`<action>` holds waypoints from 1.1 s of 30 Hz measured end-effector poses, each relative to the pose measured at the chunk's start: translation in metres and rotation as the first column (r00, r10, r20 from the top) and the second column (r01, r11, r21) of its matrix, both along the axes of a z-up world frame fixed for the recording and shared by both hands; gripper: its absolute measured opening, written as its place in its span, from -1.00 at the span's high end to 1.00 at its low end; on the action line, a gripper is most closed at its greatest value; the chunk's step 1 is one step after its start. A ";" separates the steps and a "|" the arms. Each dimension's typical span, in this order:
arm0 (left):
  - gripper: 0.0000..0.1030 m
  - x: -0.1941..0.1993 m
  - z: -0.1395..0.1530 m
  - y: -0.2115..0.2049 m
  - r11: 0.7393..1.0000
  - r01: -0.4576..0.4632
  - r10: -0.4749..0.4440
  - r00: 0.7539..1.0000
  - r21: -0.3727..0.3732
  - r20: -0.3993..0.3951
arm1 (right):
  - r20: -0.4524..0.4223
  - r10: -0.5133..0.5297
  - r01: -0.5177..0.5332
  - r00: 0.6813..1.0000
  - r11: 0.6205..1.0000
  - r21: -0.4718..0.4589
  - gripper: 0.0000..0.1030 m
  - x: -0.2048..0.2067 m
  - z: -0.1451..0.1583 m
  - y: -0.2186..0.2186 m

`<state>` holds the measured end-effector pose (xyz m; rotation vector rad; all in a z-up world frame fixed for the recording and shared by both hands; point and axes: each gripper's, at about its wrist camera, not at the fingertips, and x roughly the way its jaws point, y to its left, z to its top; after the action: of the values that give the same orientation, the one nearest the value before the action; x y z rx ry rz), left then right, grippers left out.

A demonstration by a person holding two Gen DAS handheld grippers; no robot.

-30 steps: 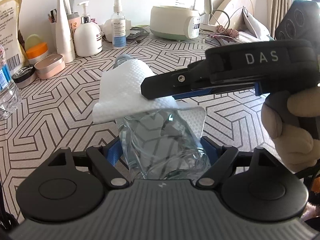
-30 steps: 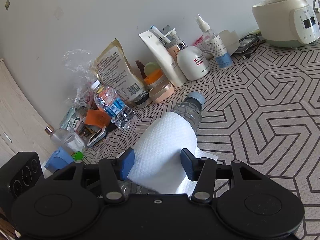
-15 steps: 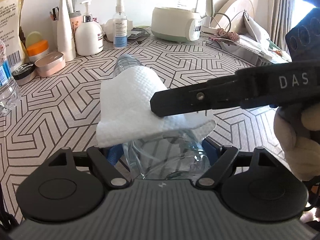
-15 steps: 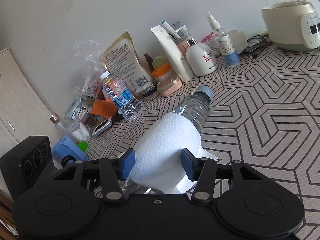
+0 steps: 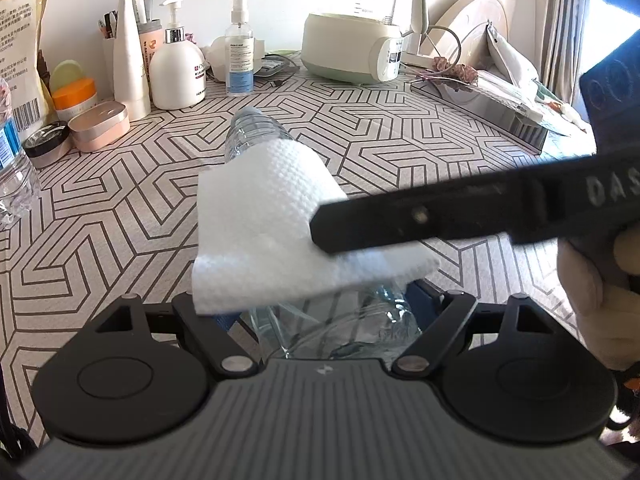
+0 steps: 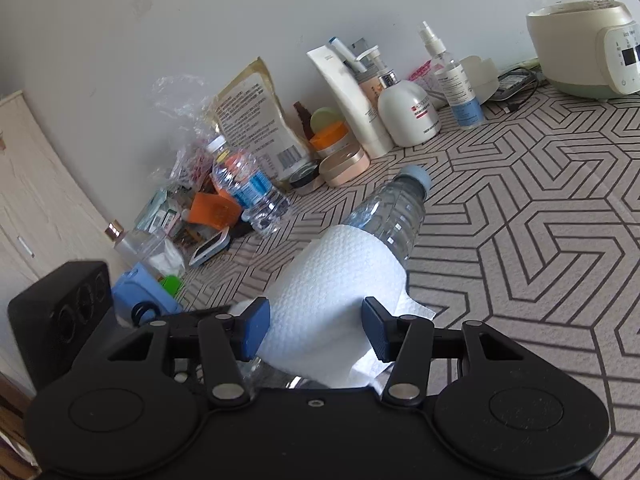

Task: Clean container
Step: 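Rub the white towel over the bottle's body with the right tool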

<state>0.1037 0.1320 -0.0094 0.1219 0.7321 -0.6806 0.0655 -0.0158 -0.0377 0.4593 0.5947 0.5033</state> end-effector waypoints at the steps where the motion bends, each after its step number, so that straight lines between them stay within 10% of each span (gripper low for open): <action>1: -0.57 -0.001 0.000 0.002 1.000 0.001 -0.001 1.000 0.003 0.002 | 0.002 0.001 -0.001 1.000 1.000 -0.012 -0.08 -0.001 0.002 0.002; 26: -0.58 -0.004 0.003 0.061 1.000 0.012 -0.012 1.000 0.011 0.012 | 0.018 -0.058 0.058 0.998 0.998 0.008 0.00 0.023 0.001 -0.008; 28: -0.58 -0.006 0.007 0.118 1.000 0.011 -0.011 1.000 0.005 0.005 | 0.018 -0.057 0.057 0.998 0.998 0.016 0.00 0.020 0.000 -0.008; 33: -0.58 -0.005 0.002 0.057 1.000 0.008 -0.008 1.000 0.013 0.011 | 0.024 -0.057 0.056 0.998 0.998 0.014 0.00 0.015 0.000 -0.005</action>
<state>0.0986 0.1893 -0.0079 0.1405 0.7260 -0.6824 0.0806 -0.0210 -0.0377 0.4806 0.5539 0.4587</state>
